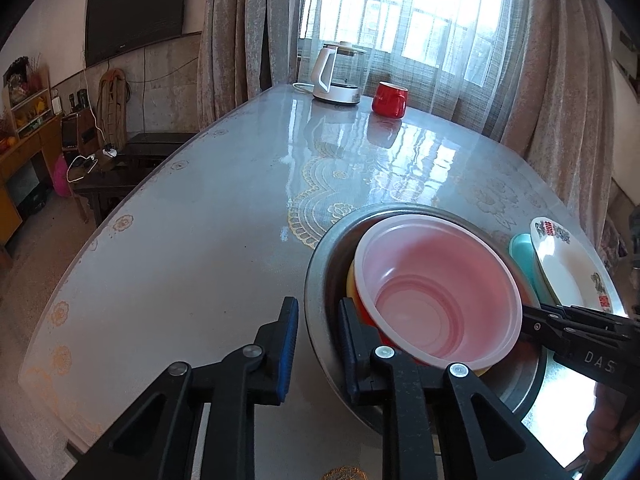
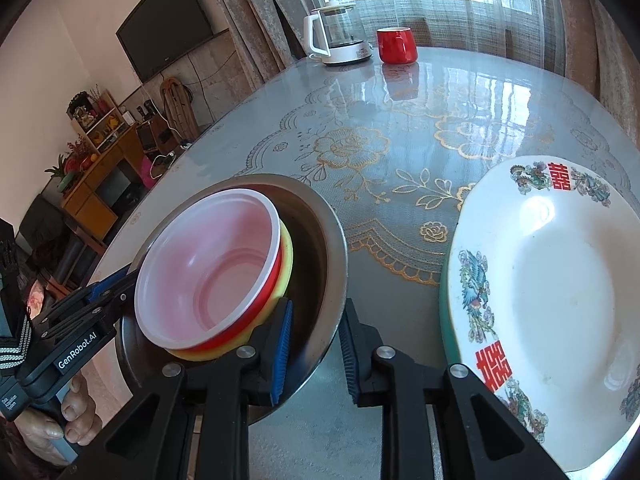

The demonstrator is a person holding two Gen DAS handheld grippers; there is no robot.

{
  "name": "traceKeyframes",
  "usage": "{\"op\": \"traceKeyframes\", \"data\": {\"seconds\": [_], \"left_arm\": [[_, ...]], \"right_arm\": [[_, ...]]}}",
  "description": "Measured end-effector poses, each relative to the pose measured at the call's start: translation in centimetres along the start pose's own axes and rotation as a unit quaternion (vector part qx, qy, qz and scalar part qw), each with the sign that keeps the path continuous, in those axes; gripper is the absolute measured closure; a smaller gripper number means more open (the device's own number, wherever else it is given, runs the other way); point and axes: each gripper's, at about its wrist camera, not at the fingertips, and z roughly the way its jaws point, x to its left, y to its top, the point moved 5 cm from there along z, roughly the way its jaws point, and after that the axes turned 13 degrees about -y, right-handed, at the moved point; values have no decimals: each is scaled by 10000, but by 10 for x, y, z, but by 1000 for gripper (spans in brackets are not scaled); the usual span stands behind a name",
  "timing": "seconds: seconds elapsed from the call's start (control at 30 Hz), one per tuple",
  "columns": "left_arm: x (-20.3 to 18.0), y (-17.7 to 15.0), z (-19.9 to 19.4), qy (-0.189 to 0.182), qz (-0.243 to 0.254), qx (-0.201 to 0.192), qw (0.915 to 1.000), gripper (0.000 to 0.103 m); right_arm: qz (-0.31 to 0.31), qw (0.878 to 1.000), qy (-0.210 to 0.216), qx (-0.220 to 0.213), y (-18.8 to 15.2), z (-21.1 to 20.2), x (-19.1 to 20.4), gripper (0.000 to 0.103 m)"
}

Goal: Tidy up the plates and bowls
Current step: 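Grasp the steel bowl rim with the left tool, then lift the nested steel bowl with the left tool onto the plate stack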

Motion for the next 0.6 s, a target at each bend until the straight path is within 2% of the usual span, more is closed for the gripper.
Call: {"op": "traceKeyframes", "data": {"seconds": [0.13, 0.37, 0.6], "left_arm": [[-1, 0, -1, -27, -5, -2, 10000, 87], [3, -1, -5, -308, -219, -21, 9993, 88], [-10, 0, -16, -372, -33, -232, 9990, 88]], "right_arm": [[7, 10000, 9, -24, -1, 0, -1, 82], [5, 10000, -48, -28, -2, -1, -1, 82], [73, 9998, -17, -181, -3, -14, -5, 82]]}}
